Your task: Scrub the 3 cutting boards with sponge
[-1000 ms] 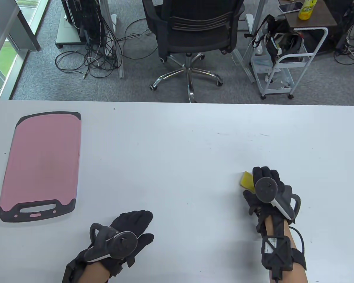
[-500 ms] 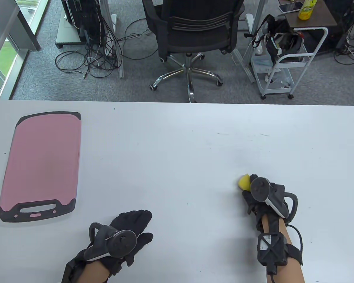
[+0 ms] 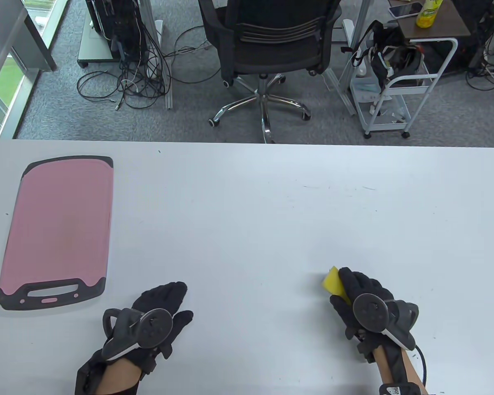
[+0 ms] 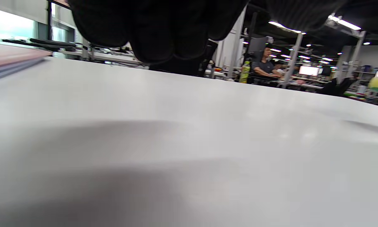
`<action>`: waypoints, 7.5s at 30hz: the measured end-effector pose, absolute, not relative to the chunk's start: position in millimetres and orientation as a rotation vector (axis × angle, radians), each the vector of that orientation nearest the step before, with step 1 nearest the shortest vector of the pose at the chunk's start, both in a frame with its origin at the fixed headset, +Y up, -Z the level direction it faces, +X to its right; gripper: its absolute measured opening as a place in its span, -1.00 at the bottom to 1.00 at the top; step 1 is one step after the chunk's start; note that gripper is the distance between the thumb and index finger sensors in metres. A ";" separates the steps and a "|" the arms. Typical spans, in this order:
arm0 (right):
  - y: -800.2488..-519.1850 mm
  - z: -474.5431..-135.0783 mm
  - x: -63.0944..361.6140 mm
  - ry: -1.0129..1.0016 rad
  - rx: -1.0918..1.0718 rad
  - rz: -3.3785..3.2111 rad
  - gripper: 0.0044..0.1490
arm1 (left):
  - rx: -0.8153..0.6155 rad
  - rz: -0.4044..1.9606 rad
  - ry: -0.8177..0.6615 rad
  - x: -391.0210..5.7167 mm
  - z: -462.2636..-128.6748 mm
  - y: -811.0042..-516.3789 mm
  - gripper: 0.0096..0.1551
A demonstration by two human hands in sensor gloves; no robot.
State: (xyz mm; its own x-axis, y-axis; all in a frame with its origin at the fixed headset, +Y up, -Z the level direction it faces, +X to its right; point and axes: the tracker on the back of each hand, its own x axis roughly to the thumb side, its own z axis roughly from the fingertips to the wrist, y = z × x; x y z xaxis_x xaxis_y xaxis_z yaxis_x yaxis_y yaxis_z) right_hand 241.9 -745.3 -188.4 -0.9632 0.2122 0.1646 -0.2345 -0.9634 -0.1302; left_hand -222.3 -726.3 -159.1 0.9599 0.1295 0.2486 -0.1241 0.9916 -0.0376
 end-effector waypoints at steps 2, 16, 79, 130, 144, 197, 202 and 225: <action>-742.2 -188.3 242.6 -0.222 0.226 2.873 -0.07 | -0.074 0.067 -0.112 -241.2 -172.3 -724.4 -0.05; -752.8 -192.8 239.1 -0.166 0.237 2.910 -0.07 | -0.203 0.010 0.379 -388.8 -170.9 -771.6 0.06; -747.8 -213.9 80.2 -0.115 0.605 3.000 -0.06 | -0.591 1.160 0.312 -279.7 -202.4 -828.7 -0.41; -759.5 -209.3 96.9 0.073 0.394 3.269 -0.15 | -0.582 1.152 0.282 -269.0 -206.3 -824.9 -0.37; -757.0 -187.4 32.2 0.071 0.619 3.068 -0.13 | -0.585 1.146 0.283 -267.9 -207.7 -825.6 -0.35; -780.0 -179.5 200.9 0.047 0.225 3.143 -0.13 | -0.585 1.136 0.283 -266.3 -205.0 -824.8 -0.35; -773.0 -180.7 94.3 0.046 0.671 3.231 -0.12 | -0.572 1.119 0.288 -265.3 -203.7 -824.0 -0.35; -781.2 -168.3 195.6 0.089 0.242 3.192 -0.13 | -0.579 1.132 0.281 -265.3 -203.7 -823.3 -0.34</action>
State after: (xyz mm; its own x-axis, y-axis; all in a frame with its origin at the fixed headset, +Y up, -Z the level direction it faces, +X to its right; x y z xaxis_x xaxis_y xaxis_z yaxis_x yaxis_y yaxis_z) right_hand 195.6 -781.2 -168.3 -0.9868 -0.0566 0.1520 0.0649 -0.9966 0.0507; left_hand -265.3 -823.3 -203.7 0.4107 0.7675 -0.4921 -0.9086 0.3000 -0.2904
